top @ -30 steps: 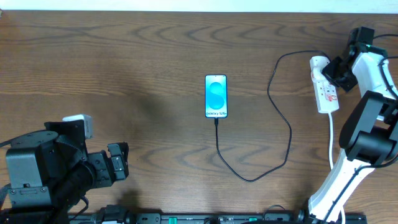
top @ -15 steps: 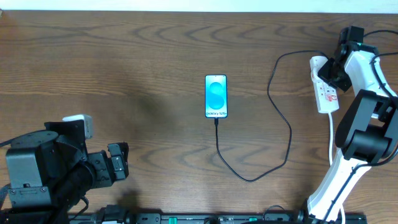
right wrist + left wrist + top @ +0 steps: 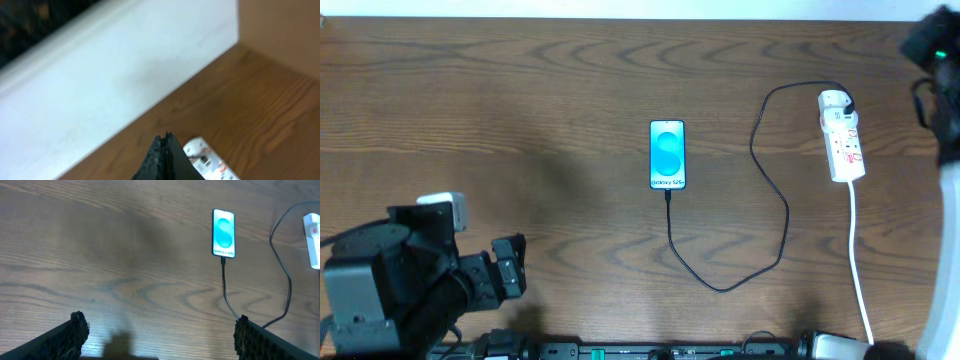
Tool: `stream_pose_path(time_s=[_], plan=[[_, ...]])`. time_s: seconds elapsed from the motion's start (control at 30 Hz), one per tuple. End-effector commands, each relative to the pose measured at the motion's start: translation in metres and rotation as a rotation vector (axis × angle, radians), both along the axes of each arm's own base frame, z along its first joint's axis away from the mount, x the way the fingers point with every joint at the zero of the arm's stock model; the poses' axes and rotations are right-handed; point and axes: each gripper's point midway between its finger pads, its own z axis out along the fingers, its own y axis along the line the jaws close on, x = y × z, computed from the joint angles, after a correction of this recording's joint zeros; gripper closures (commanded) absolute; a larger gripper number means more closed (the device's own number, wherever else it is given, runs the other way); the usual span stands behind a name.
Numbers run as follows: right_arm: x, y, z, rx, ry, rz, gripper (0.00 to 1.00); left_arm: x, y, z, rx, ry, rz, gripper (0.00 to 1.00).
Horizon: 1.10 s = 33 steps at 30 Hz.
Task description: Plug charger to phone and switch on socket
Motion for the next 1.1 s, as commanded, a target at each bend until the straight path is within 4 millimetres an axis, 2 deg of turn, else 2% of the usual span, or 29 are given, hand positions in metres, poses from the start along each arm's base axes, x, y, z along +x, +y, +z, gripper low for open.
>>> stream_pose_path(time_s=[0.0, 0.1, 0.13, 0.2, 0.27, 0.4, 0.53, 0.67, 0.83, 1.07], plan=[[0.008, -0.036, -0.056, -0.012, 0.168, -0.122, 0.99, -0.007, 0.002, 0.007, 0.016, -0.045, 0.004, 0.06], [0.017, -0.050, -0.105, 0.071, 0.284, -0.150, 0.99, -0.010, 0.002, 0.008, 0.017, -0.060, 0.004, 0.06], [0.026, -0.054, -0.138, 0.104, 0.360, -0.140, 0.99, -0.011, 0.002, 0.009, 0.017, -0.065, 0.004, 0.05], [0.034, -0.056, -0.169, 0.127, 0.431, -0.136, 0.99, -0.012, 0.002, 0.009, 0.018, -0.067, 0.004, 0.06], [0.041, -0.059, -0.212, 0.158, 0.528, -0.143, 0.99, -0.012, 0.002, 0.009, 0.018, -0.068, 0.004, 0.06], [0.051, -0.049, -0.282, 0.247, 0.663, -0.100, 0.99, -0.012, 0.002, 0.009, 0.018, -0.068, 0.004, 0.06], [0.050, -0.043, -0.335, 0.321, 0.767, -0.101, 0.99, -0.012, 0.002, 0.009, 0.018, -0.068, 0.004, 0.06], [0.046, -0.045, -0.358, 0.319, 0.822, -0.114, 0.99, -0.012, 0.002, 0.009, 0.018, -0.068, 0.004, 0.06], [0.044, -0.059, -0.358, 0.254, 0.827, -0.168, 0.99, -0.012, 0.002, 0.009, 0.018, -0.068, 0.004, 0.06], [0.045, -0.060, -0.368, 0.242, 0.844, -0.167, 0.99, -0.012, 0.002, 0.009, 0.018, -0.068, 0.004, 0.06]])
